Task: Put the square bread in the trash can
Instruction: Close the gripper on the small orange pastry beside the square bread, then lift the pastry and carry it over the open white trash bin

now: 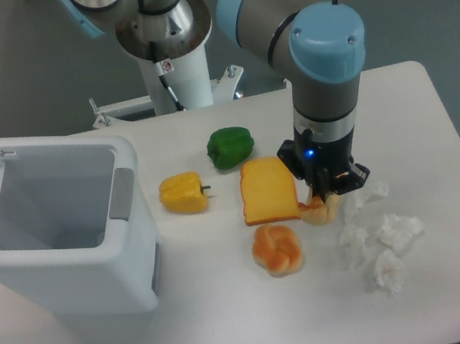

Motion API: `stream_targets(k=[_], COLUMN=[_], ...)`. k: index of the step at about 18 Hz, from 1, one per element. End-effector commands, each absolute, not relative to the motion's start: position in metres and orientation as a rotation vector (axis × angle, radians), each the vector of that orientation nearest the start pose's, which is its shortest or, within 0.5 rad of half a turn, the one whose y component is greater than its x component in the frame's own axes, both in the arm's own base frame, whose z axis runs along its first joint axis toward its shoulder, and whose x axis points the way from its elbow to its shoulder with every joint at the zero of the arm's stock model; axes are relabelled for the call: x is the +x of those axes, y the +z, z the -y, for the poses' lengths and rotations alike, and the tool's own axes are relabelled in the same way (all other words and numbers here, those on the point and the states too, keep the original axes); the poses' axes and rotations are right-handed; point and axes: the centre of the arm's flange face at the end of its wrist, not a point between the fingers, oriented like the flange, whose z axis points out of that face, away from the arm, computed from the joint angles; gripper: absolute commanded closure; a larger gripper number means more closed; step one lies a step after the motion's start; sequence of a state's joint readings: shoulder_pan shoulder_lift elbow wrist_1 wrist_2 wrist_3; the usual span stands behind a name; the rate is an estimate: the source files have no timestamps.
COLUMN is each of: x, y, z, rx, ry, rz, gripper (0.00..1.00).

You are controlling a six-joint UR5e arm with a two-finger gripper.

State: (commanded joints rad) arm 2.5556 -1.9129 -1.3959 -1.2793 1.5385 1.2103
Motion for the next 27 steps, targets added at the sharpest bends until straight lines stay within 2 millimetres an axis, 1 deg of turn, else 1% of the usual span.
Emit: stream_targets(k=[2, 6, 8, 10, 11, 14, 16, 18, 19, 20, 22, 23, 24, 25, 27], x=[-0.459, -0.458, -0.459, -0.457, -0.454, -0.443, -0.426, -0.414, -0.408, -0.394, -0.370, -0.356, -0.343, -0.334, -0.309], y=[0.410, 0.419, 0.418, 0.421, 0.422, 0.437, 0.449, 0.466, 0.471, 0.479, 0.495, 0.502, 0.516, 0.524, 0.544], z=[-0.467, -0.468, -0.468, -0.469, -0.469, -0.468, -0.479, -0.479, -0.480, -0.488, -0.492, -0.499, -0.499, -0.498, -0.499], rx=[-3.033, -3.029, -3.041, -3.045, -3.044, -3.031, -2.991, -2.951, -2.936, -2.911, -2.877, -2.850, -2.819, -2.794, -2.734], ry=[0.142, 0.163, 0.173, 0.166, 0.158, 0.159, 0.149, 0.154, 0.146, 0.137, 0.136, 0.117, 0.112, 0.096, 0.059], rz=[-0.347, -0.330, -0.327, -0.309, -0.311, -0.281, -0.236, -0.186, -0.162, -0.165, -0.127, -0.122, -0.096, -0.048, -0.008], gripper=[0.84, 0.80, 0.80, 0.82, 0.86, 0.90, 0.90, 0.90, 0.90, 0.90, 0.90, 0.90, 0.90, 0.89, 0.89])
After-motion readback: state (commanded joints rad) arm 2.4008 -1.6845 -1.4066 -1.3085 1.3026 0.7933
